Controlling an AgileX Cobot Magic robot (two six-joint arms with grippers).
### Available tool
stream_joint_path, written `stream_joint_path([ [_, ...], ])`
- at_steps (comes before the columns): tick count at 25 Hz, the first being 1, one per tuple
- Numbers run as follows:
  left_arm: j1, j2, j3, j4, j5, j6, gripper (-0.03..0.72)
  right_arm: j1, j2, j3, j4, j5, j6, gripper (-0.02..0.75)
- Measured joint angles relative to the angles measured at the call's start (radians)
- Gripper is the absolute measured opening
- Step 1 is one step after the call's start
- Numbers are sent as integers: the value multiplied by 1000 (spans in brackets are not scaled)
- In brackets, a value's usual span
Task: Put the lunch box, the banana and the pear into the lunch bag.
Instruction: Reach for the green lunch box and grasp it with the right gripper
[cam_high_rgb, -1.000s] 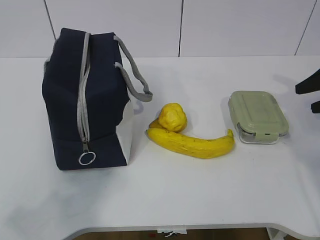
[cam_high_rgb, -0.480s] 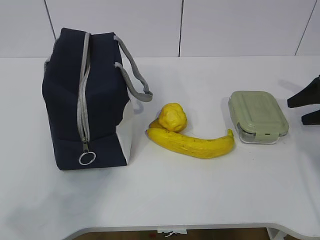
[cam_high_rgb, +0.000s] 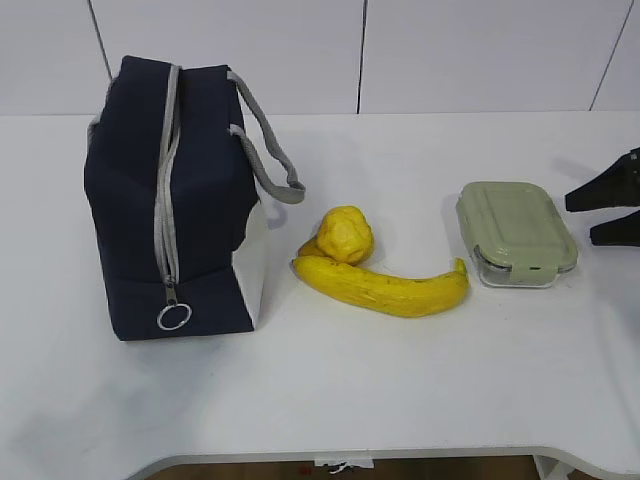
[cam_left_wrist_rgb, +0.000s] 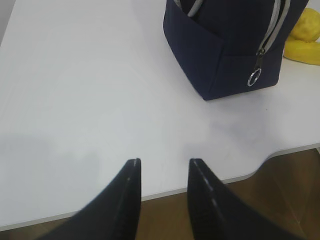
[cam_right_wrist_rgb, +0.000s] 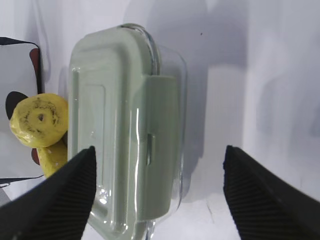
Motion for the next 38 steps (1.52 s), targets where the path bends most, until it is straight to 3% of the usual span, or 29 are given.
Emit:
stream_joint_path([
  [13,0,0,0,0,0,0,243,87,66,-40,5,-2,-32,594],
  [27,0,0,0,0,0,0,243,95,93,-71,44,-4,-35,592],
  [38,0,0,0,0,0,0,243,95,93,-73,-21,0,-35,589],
])
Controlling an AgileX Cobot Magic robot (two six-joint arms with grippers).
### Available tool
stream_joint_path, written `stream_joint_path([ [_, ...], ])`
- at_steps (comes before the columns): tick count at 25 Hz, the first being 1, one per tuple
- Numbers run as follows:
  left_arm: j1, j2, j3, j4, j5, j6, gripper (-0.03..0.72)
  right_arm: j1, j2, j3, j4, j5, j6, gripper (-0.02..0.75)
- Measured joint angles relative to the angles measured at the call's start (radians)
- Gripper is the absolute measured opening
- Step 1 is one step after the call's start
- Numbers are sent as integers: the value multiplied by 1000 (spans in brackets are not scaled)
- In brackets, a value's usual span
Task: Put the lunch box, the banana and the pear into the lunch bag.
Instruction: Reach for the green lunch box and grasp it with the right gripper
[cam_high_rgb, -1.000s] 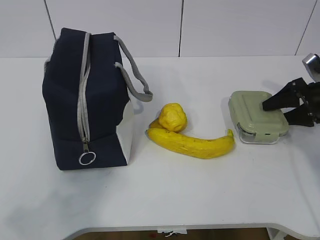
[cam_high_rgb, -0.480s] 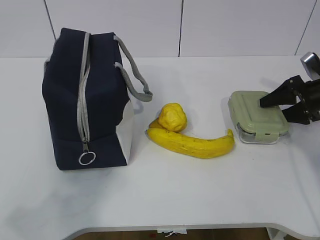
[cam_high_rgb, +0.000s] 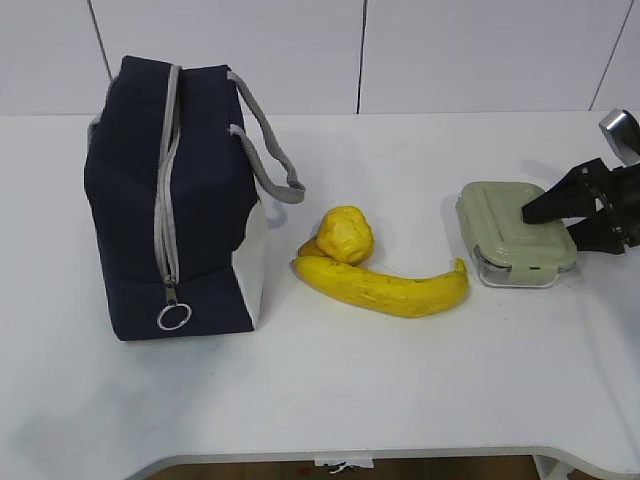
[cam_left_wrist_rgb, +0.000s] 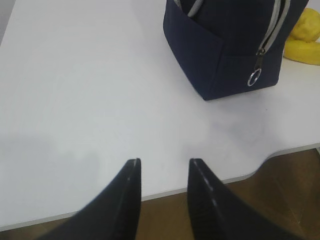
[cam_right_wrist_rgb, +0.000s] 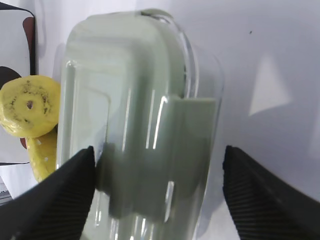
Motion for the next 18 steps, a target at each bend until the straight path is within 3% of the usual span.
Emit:
stream_joint_path([
  [7,0,0,0,0,0,0,243,0,0,0,4,1,0,585],
  [13,0,0,0,0,0,0,243,0,0,0,20,8,4,486],
  [18,0,0,0,0,0,0,243,0,0,0,31,8,17,463],
])
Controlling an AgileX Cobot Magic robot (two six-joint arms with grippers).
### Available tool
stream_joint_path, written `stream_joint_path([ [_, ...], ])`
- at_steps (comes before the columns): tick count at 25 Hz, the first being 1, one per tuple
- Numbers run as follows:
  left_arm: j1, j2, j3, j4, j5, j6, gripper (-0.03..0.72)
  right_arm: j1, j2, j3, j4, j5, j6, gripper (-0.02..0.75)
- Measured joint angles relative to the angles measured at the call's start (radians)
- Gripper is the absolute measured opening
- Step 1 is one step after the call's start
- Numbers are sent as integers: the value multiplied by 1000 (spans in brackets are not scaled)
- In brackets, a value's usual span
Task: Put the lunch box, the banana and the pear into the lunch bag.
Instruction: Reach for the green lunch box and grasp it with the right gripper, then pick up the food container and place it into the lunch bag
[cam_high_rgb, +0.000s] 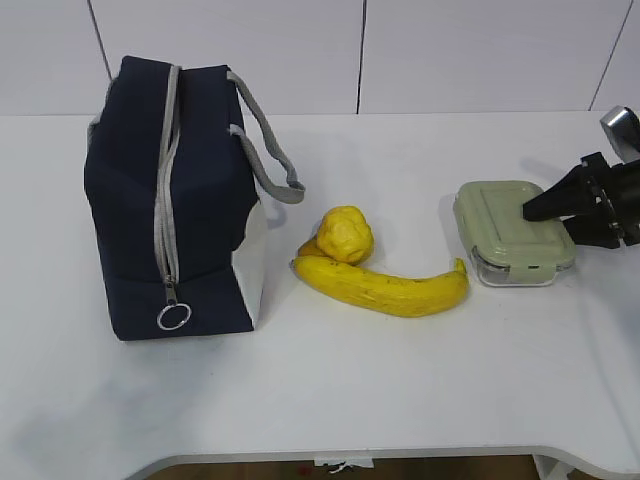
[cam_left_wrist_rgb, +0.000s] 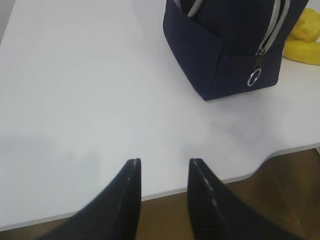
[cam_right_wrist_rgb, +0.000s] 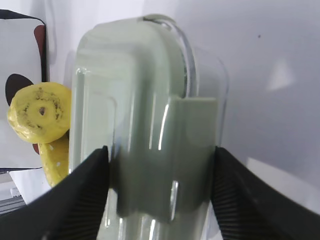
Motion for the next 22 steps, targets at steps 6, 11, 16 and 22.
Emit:
stream_joint_path([
  [6,0,0,0,0,0,0,243,0,0,0,11,4,27,412],
  [11,0,0,0,0,0,0,243,0,0,0,18,7,32,380],
  [16,0,0,0,0,0,0,243,0,0,0,18,7,49,377],
  [22,0,0,0,0,0,0,243,0,0,0,18,7,74,359],
])
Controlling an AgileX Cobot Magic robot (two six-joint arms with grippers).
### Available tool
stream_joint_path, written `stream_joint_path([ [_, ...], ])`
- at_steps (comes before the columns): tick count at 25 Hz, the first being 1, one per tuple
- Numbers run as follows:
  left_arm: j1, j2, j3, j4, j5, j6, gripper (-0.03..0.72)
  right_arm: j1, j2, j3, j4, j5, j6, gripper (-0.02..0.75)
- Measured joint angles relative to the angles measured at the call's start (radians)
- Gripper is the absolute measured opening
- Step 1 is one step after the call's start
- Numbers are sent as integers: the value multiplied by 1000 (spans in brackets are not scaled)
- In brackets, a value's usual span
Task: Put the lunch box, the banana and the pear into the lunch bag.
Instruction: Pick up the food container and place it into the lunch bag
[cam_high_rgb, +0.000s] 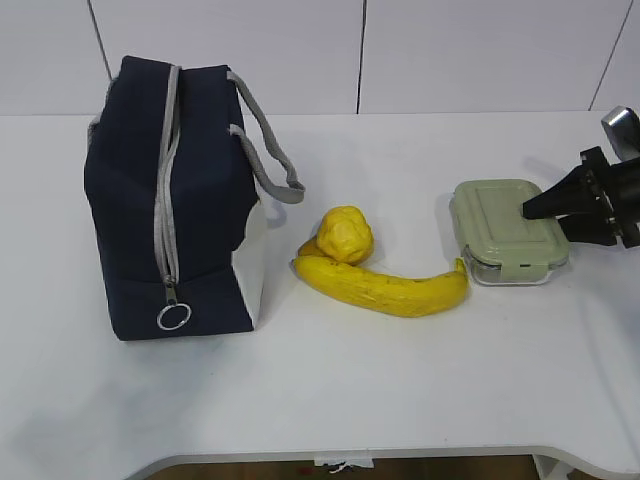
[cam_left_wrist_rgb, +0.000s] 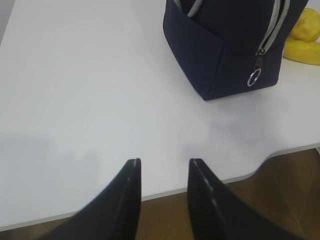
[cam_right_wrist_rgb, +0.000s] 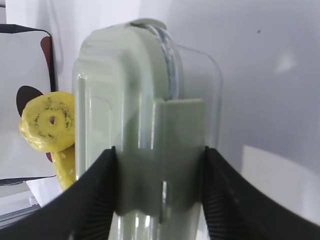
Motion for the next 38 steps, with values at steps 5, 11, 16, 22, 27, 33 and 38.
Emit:
stream_joint_path([
  [5,0,0,0,0,0,0,243,0,0,0,0,0,40,356],
  [11,0,0,0,0,0,0,243,0,-20,0,-10,-6,127,356],
  [16,0,0,0,0,0,0,243,0,-79,2,-53,-37,146,356],
  [22,0,0,0,9,0,0,243,0,-157,2,-42,-37,182,356],
  [27,0,16,-2,18,5,0,243,0,-222,3,16,-33,206,356],
  [33,0,149,-55,-73,-6,0,243,28,-272,3,65,-31,221,356],
  [38,0,317,-127,-171,-32,0,243,100,-298,3,116,-31,229,355],
])
